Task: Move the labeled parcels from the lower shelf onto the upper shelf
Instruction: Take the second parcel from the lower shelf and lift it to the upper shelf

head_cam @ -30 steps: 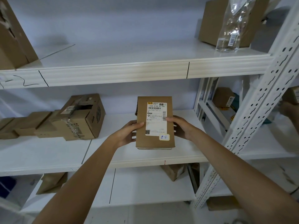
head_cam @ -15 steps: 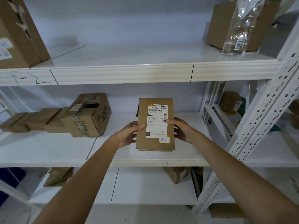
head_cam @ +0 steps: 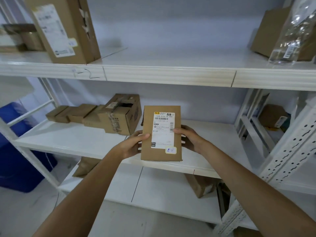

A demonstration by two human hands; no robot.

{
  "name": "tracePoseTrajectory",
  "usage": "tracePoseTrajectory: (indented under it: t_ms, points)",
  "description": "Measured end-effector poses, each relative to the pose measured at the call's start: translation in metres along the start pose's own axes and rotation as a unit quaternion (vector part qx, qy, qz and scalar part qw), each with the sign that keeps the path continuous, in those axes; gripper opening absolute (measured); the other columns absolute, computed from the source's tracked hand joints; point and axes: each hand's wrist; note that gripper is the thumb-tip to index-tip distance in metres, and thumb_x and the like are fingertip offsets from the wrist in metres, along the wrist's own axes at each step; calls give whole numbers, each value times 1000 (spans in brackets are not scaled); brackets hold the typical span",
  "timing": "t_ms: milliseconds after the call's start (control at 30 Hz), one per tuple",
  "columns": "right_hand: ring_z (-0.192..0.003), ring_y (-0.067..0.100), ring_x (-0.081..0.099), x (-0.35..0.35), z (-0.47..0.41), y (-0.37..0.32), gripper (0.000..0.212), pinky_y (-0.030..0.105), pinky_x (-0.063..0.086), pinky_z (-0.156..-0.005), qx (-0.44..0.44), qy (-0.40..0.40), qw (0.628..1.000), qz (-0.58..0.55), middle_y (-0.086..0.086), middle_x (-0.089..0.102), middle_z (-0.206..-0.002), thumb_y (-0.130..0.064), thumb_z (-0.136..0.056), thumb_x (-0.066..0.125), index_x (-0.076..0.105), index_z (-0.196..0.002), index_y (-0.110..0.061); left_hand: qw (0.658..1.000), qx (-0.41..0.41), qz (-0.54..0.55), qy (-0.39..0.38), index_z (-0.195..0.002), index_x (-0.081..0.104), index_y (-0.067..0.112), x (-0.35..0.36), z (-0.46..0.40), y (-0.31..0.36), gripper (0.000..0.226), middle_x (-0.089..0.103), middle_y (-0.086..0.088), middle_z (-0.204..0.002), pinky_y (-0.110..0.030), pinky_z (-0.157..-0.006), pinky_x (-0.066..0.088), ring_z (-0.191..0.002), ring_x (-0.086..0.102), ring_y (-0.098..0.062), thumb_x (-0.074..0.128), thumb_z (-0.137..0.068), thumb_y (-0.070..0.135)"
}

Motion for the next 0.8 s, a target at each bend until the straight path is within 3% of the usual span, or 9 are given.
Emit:
tracePoseTrajectory:
  t_ms: [233, 467, 600, 700, 800]
  points:
    - [-108, 27, 69, 120, 2, 3, 72, 35, 60, -78, -20, -20, 999, 17, 8, 73, -119, -31, -69, 82, 54, -133, -15, 999, 29, -10, 29, -143, 47, 18, -92, 80, 15, 89, 62, -9, -139, -38, -91, 54, -120, 63, -27, 82, -64, 38]
    - [-105, 26, 71, 264, 5, 17, 57, 34, 59, -77, -50, -53, 997, 16, 6, 77, -111, -29, -74, 78, 61, -127, -16, 997, 57, -29, 50, -143, 45, 15, -203, 175, 32, 92, 61, -13, -139, -49, -109, 44, -130, 56, -34, 82, -62, 37]
    - [-105, 26, 71, 334, 7, 17, 50, 34, 60, -78, -63, -73, 995, 16, 8, 76, -115, -28, -75, 76, 65, -122, -20, 996, 60, -33, 57, -144, 44, 15, -257, 217, 41, 80, 60, -15, -140, -50, -108, 45, -130, 56, -35, 76, -73, 32]
    - [-108, 29, 68, 379, 0, 9, 53, 37, 59, -83, -74, -82, 994, 17, 13, 72, -122, -28, -76, 76, 63, -126, -16, 994, 76, -21, 71, -146, 41, 12, -293, 241, 53, 91, 57, -18, -142, -52, -109, 43, -132, 53, -37, 80, -66, 34]
    - [-101, 26, 70, 417, -14, -4, 43, 31, 59, -71, -81, -98, 992, 20, 13, 73, -118, -23, -80, 76, 65, -121, -16, 992, 101, -27, 68, -147, 40, 13, -325, 261, 68, 108, 55, -18, -145, -54, -112, 38, -134, 51, -39, 88, -53, 38]
Point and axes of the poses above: each hand's wrist, its own z-axis away from the middle knuckle, its own x-axis out of the palm, y = z × x
